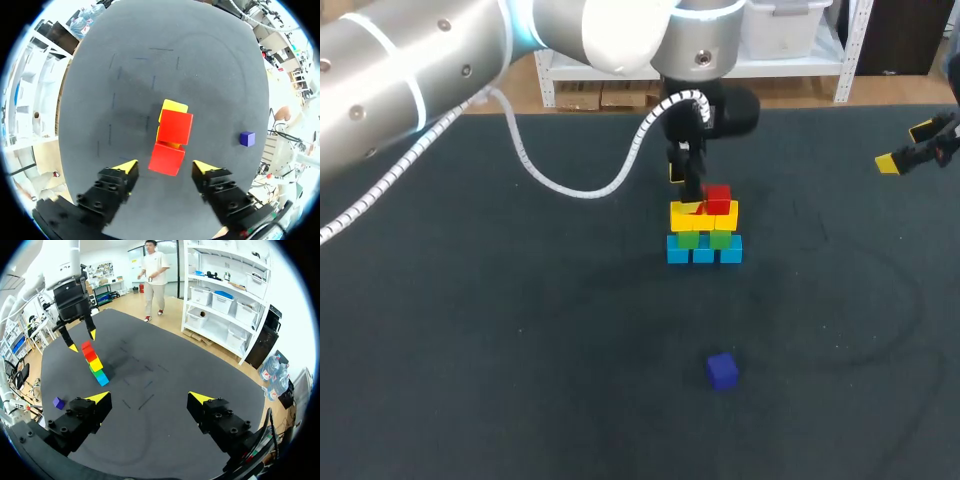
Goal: Place the blue cubes, place green cubes on the blue cubes, place the yellow cubes on the green cubes, then place the red cubes on the yellow cubes, and place purple cube on the red cubes.
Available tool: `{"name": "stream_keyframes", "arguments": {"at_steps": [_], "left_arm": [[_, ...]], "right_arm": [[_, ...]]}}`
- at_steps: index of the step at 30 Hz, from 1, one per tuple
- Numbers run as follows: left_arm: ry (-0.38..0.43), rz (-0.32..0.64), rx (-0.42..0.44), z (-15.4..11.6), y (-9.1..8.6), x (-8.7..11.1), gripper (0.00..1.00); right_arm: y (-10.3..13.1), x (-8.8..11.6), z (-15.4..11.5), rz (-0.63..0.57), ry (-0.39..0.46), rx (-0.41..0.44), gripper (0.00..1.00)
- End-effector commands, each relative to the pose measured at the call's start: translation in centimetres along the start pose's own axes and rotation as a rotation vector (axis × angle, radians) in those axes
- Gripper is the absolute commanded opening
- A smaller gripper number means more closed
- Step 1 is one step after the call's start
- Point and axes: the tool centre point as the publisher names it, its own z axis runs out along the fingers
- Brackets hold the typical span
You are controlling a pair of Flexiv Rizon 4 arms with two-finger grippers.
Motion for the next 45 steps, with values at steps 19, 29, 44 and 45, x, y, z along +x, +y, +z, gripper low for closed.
{"name": "stream_keyframes", "arguments": {"at_steps": [19, 29, 44, 45], "left_arm": [[-0.017, 0.011, 0.013, 0.25, -0.21, 0.19, 0.47], [-0.017, 0.019, 0.009, 0.11, -0.38, 0.07, 0.45], [-0.019, 0.022, 0.006, -0.05, -0.61, 0.07, 0.41], [-0.019, 0.022, 0.006, -0.06, -0.61, 0.07, 0.41]], "right_arm": [[-0.10, 0.01, 0.05, -0.001, -0.002, -0.005, 1.00], [-0.10, 0.01, 0.05, -0.001, -0.002, -0.005, 1.00], [-0.10, 0.01, 0.05, -0.001, -0.002, -0.005, 1.00], [-0.10, 0.01, 0.05, -0.001, -0.002, -0.005, 1.00]]}}
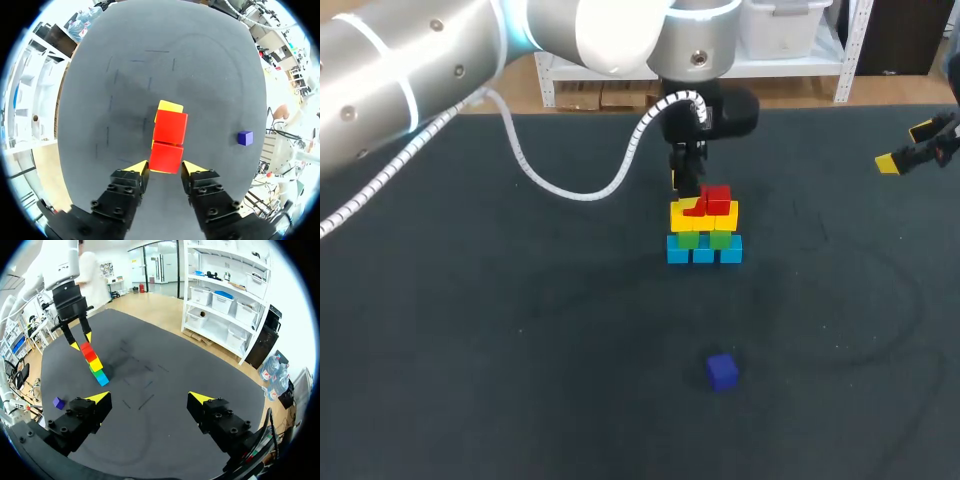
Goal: Place the blue cubes, place green cubes on the blue cubes, place the yellow cubes on the green cubes, then place the red cubes on the yellow cubes, and place purple cube on the red cubes.
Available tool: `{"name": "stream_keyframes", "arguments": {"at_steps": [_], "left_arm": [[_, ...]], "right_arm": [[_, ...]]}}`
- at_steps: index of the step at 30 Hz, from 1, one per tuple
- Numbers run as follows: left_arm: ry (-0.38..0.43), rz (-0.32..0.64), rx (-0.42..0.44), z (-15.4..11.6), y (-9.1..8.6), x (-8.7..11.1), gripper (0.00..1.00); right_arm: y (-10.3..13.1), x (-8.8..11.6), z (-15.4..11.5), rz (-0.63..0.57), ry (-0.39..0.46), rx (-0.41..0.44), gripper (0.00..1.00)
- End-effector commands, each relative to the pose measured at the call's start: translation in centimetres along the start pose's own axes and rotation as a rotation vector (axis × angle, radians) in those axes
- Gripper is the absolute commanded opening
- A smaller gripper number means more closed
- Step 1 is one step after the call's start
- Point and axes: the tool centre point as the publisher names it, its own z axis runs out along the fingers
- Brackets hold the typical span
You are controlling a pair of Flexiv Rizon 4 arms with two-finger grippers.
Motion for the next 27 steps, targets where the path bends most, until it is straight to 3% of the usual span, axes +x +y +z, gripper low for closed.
{"name": "stream_keyframes", "arguments": {"at_steps": [1, 3, 5, 13, 27], "left_arm": [[-0.003, 0.000, -0.003, 0.0, -0.1, 0.1, 0.41], [-0.002, 0.000, -0.003, 0.0, -0.1, 0.1, 0.45], [0.001, -0.007, -0.004, 0.0, -0.1, 0.2, 1.00], [0.002, -0.074, -0.049, -0.8, -0.5, 1.6, 1.00], [-0.027, -0.035, -0.059, -1.5, -3.9, 2.6, 1.00]], "right_arm": [[-0.1, 0.0, 0.0, -0.001, -0.002, -0.005, 1.00], [-0.1, 0.0, 0.0, -0.001, -0.002, -0.005, 1.00], [-0.1, 0.0, 0.0, -0.001, -0.002, -0.005, 1.00], [-0.1, 0.0, 0.0, -0.001, -0.002, -0.005, 1.00], [-0.1, 0.0, 0.0, -0.001, -0.002, -0.005, 1.00]]}}
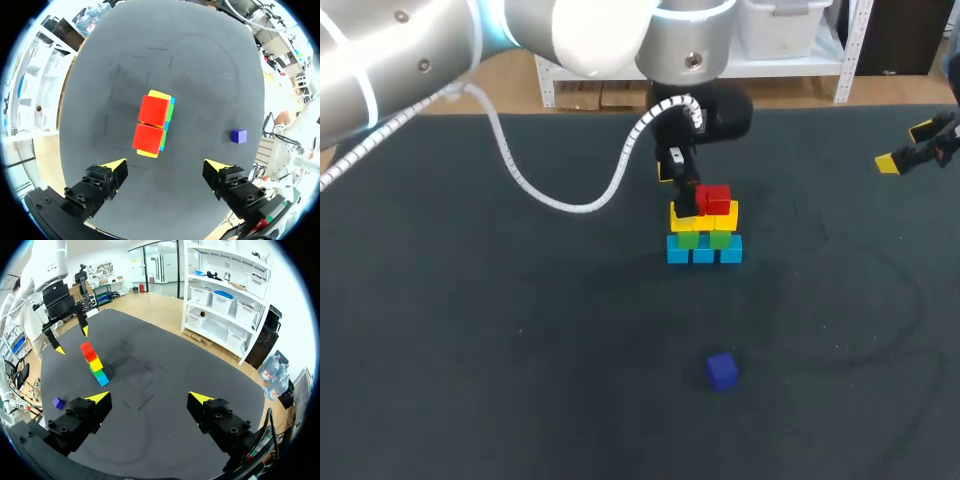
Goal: Place the blue cubes, place green cubes on the blue cubes, place the yellow cubes on the green cubes, then place the red cubes on the yellow cubes, and place purple cube on the red cubes.
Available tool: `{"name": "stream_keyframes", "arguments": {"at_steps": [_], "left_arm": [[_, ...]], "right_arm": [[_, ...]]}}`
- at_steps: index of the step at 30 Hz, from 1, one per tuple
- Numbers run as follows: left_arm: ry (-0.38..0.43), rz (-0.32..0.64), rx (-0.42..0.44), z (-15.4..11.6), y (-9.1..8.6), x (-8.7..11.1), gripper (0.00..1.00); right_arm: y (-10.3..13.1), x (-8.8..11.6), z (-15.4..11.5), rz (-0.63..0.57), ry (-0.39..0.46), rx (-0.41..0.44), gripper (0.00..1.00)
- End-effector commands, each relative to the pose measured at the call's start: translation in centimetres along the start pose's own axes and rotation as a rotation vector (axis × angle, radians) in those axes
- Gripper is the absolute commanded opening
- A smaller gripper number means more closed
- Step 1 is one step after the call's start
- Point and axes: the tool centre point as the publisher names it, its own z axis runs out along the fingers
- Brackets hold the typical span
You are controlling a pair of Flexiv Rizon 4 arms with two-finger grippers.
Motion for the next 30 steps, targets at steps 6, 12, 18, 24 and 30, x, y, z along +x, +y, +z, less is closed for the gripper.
{"name": "stream_keyframes", "arguments": {"at_steps": [6, 12, 18, 24, 30], "left_arm": [[-0.030, 0.043, -0.032, -0.1, -2.4, 1.1, 1.00], [-0.060, -0.004, -0.036, 0.5, -3.5, 2.3, 1.00], [-0.108, -0.107, -0.072, 0.6, -4.3, 5.0, 1.00], [-0.154, -0.207, -0.110, 0.5, -4.9, 7.7, 1.00], [-0.198, -0.305, -0.155, 0.3, -5.0, 10.7, 1.00]], "right_arm": [[-0.1, 0.0, 0.0, -0.001, -0.002, -0.005, 1.00], [-0.1, 0.0, 0.0, -0.001, -0.002, -0.005, 1.00], [-0.1, 0.0, 0.0, -0.001, -0.002, -0.005, 1.00], [-0.1, 0.0, 0.0, -0.001, -0.002, -0.005, 1.00], [-0.1, 0.0, 0.0, -0.001, -0.002, -0.005, 1.00]]}}
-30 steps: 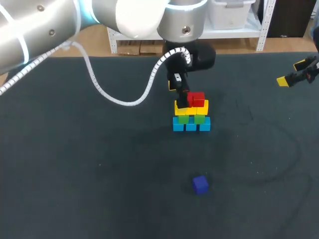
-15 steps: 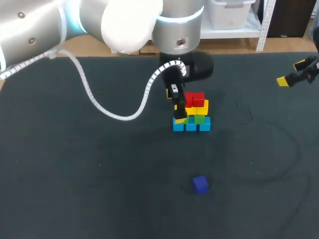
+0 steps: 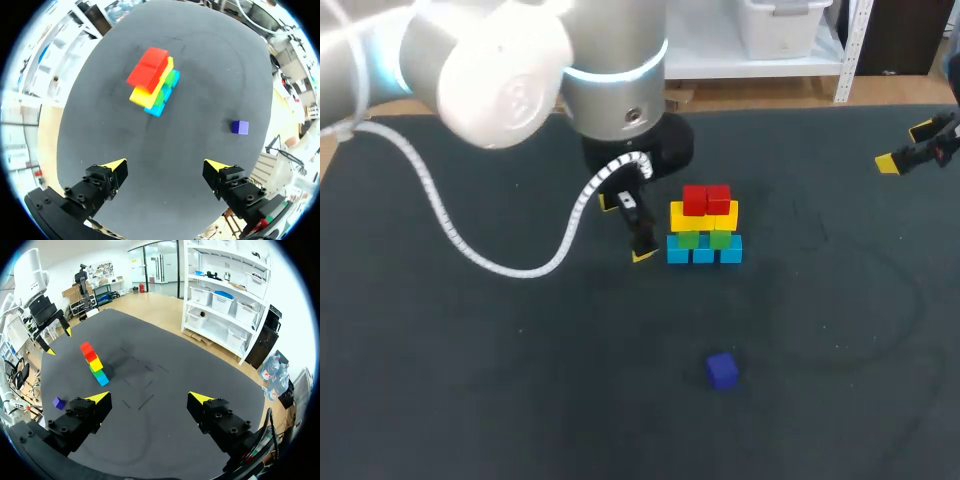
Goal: Place the blue cubes, place green cubes on the blue cubes, place the yellow cubes on the green cubes, then place the red cubes on the yellow cubes, and place purple cube on the red cubes.
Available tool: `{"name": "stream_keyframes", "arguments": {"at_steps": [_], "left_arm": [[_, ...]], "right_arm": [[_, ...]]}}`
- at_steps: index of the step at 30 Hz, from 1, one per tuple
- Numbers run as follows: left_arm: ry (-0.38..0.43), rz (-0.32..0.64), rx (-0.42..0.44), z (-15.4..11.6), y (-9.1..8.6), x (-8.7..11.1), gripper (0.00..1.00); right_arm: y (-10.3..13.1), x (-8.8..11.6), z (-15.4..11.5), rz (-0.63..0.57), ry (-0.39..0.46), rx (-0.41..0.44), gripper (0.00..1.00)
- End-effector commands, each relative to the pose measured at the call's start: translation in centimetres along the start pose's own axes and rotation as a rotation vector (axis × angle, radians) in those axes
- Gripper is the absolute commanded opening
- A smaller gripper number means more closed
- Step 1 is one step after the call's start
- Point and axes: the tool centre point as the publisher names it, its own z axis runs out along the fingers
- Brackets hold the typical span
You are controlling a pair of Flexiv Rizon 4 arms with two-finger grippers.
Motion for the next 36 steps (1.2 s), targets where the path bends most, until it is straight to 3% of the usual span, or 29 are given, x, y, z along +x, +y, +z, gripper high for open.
{"name": "stream_keyframes", "arguments": {"at_steps": [1, 9, 13, 18, 27, 36], "left_arm": [[-0.152, -0.041, -0.028, -0.4, 0.1, 3.8, 1.00], [-0.212, -0.123, -0.036, 0.4, 2.2, 6.4, 1.00], [-0.281, -0.162, -0.051, 0.3, 3.9, 7.3, 1.00], [-0.325, -0.185, -0.090, -0.1, 5.7, 7.6, 1.00], [-0.306, -0.198, -0.117, -0.7, 8.3, 7.6, 1.00], [-0.373, -0.231, -0.182, -2.7, 11.2, 7.9, 1.00]], "right_arm": [[-0.1, 0.0, 0.0, -0.001, -0.002, -0.005, 1.00], [-0.1, 0.0, 0.0, -0.001, -0.002, -0.005, 1.00], [-0.1, 0.0, 0.0, -0.001, -0.002, -0.005, 1.00], [-0.1, 0.0, 0.0, -0.001, -0.002, -0.005, 1.00], [-0.1, 0.0, 0.0, -0.001, -0.002, -0.005, 1.00], [-0.1, 0.0, 0.0, -0.001, -0.002, -0.005, 1.00]]}}
